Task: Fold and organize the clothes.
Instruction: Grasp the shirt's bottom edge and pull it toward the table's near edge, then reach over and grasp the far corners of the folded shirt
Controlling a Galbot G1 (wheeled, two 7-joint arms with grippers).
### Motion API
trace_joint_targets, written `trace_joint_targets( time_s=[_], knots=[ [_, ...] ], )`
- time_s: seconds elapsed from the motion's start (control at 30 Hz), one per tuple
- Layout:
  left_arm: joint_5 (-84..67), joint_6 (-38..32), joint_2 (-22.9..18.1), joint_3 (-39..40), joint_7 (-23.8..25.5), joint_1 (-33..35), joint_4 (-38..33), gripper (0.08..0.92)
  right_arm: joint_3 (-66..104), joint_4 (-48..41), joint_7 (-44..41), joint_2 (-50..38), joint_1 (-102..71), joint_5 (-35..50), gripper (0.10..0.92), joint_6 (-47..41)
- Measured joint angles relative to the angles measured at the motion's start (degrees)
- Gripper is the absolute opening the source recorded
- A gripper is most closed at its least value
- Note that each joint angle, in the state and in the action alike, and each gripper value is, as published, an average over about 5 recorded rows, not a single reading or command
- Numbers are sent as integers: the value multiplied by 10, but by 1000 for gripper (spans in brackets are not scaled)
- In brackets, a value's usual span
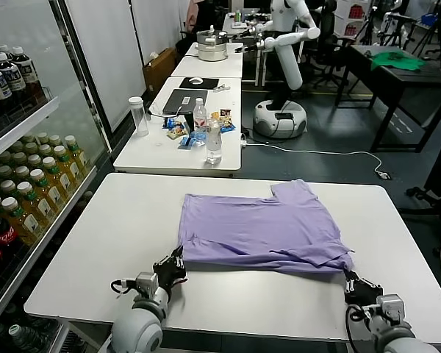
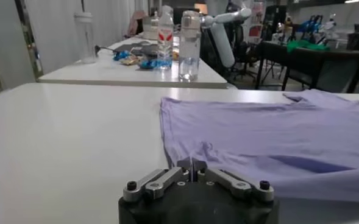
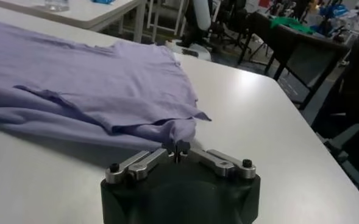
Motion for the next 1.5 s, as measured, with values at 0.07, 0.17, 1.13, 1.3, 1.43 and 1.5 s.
trace_joint_targets(
  time_s=[0.07,0.17,1.13,1.3,1.43,1.5],
  knots=[
    [0,0,4,-3,0,15,-12,107,9,10,-8,-1,-20,-8,114,1],
    [-1,-1,11,-9,0,36,-29,107,22,25,-20,-2,-52,-21,114,2],
    [10,12,52,-43,-13,162,-151,358,104,91,-56,-15,-168,-61,541,57],
    [2,8,58,-46,-16,145,-163,496,103,91,-41,-33,-131,-29,688,61],
    [-13,6,57,-38,-19,105,-144,617,80,63,-23,-52,-62,9,787,50],
    [-24,6,54,-32,-19,79,-126,669,60,38,-14,-61,-17,27,813,42]
  ],
)
